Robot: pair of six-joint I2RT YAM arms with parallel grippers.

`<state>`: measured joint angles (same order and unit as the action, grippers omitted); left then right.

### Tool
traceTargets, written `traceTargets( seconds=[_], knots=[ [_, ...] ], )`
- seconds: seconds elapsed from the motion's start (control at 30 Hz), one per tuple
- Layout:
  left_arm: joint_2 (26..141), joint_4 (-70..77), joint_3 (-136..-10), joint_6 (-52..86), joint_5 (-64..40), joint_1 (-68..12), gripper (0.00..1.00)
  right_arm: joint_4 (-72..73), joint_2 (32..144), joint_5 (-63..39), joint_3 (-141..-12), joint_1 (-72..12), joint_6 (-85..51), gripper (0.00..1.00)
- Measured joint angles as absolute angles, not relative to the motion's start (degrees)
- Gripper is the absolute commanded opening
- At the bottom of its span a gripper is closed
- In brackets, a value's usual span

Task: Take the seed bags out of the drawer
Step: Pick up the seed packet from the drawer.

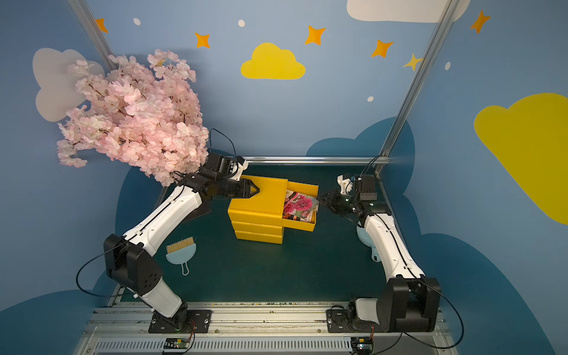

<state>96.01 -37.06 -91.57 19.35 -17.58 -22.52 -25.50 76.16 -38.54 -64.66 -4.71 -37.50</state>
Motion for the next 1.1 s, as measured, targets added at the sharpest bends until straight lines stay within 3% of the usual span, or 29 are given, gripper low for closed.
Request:
traceTargets(
  seconds=[0.47,0.73,1.1],
  knots=[
    [96.0,-36.2,-91.2,19.4,-18.0,-22.5,0.53,-25.5,77.2,-38.9,-64.6,-4.8,-37.2,0.12],
    [96.0,-36.0,-91.1,19.5,-18.0,-22.5,0.53,-25.8,77.2,-38.6,-64.6,-4.8,-36.8,0.19],
    [96.0,-36.0,-91.1,19.5,-18.0,-22.5,0.53,-25.9,78.3,-38.6,-64.6,-4.8,-36.6,0.18]
  ],
)
